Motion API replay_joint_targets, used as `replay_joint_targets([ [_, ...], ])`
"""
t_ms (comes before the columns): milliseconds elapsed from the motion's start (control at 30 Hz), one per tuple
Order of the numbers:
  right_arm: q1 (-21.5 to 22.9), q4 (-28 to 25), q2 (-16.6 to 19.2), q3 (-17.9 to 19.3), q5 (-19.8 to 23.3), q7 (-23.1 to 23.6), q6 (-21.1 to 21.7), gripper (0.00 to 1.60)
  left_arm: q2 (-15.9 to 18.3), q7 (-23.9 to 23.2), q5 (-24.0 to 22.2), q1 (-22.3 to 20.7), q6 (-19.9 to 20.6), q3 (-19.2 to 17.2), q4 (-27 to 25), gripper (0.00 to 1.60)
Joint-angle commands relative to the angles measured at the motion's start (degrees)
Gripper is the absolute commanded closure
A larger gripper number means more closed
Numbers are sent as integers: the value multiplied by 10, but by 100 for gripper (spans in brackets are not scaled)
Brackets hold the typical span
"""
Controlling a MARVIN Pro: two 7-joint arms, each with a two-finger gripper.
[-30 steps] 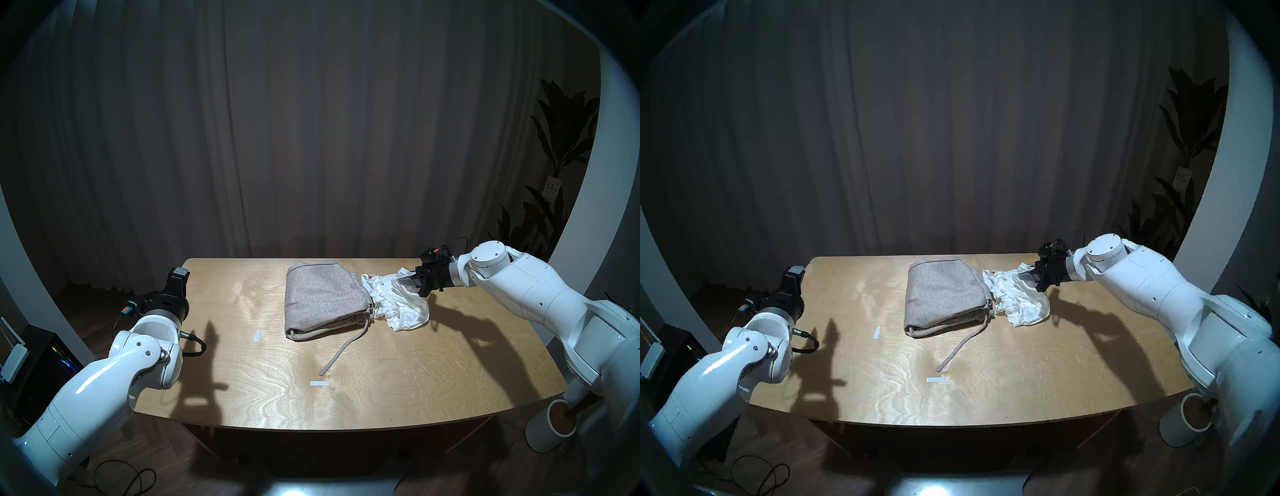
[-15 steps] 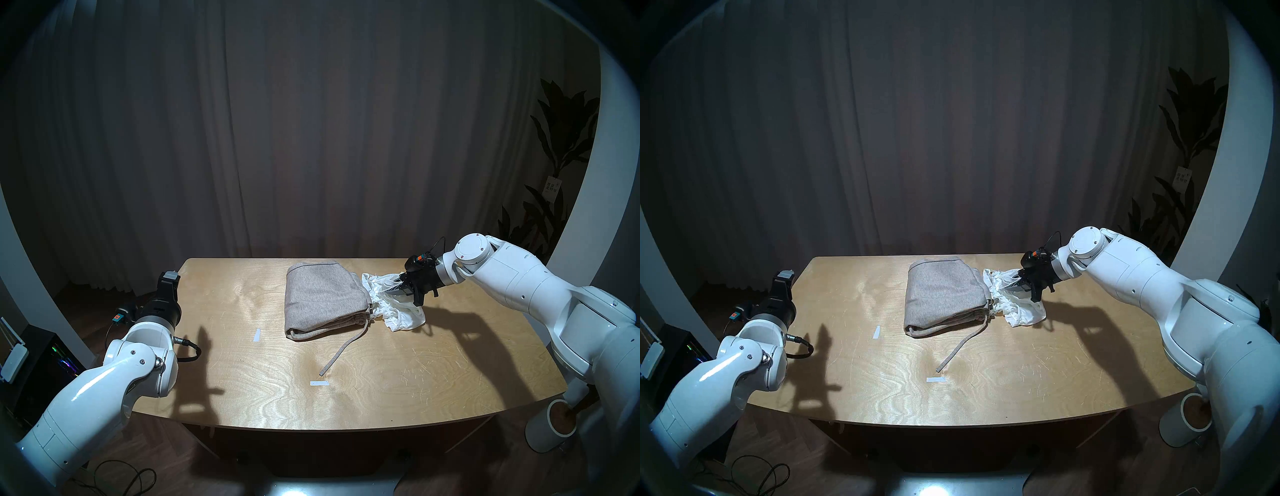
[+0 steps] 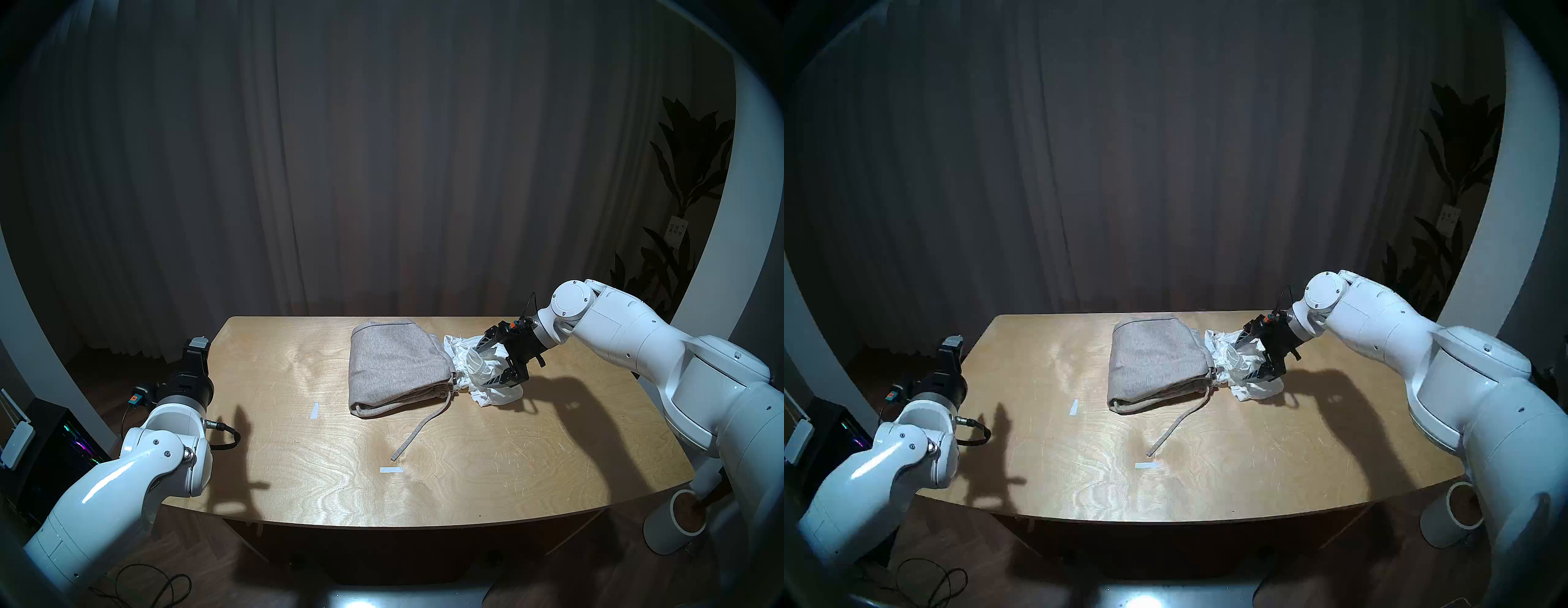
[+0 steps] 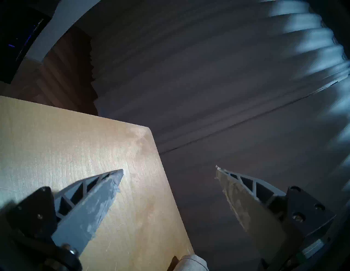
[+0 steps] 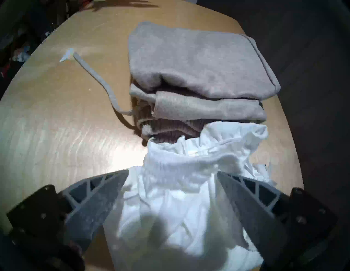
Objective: Fold pants twice and stack them
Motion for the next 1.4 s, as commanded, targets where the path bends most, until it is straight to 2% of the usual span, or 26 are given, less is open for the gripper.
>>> replay_joint_targets([
  [0, 29, 3, -17, 0, -1, 40, -29, 0, -5, -26, -6, 22, -11, -23, -14, 0],
  [367, 27, -14, -24, -27, 1, 157, -42, 0, -13, -54, -14, 70, -28, -50, -27, 0],
  [633, 27, -50, -6, -19, 23, 171, -24, 0, -15, -73, -18, 89, -22, -64, -33, 0],
  [733, 37, -77, 17, -46, 36, 171, -18, 0, -13, -76, -18, 83, -15, -59, -31, 0],
  [800, 35, -79, 29, -44, 35, 171, -20, 0, -12, -78, -19, 76, -10, -55, -27, 0],
  [900, 39, -68, 40, -43, 38, 171, 1, 0, -11, -80, -18, 68, -2, -49, -24, 0],
  [967, 50, -57, 47, -65, 33, 171, 38, 0, -9, -79, -19, 60, 6, -44, -22, 0],
  [1033, 55, -51, 55, -64, 34, 171, 39, 0, -8, -80, -19, 52, 14, -38, -19, 0],
  [1200, 66, -30, 53, -40, 50, 171, 20, 0, -10, -80, -19, 37, 23, -30, -14, 0],
  [1333, 72, 9, 44, -13, 88, 171, 56, 0, -8, -79, -14, 26, 29, -20, -10, 0],
  [1367, 59, 29, 48, -6, 103, 171, 62, 0, -5, -79, -5, 22, 30, -14, -7, 0],
])
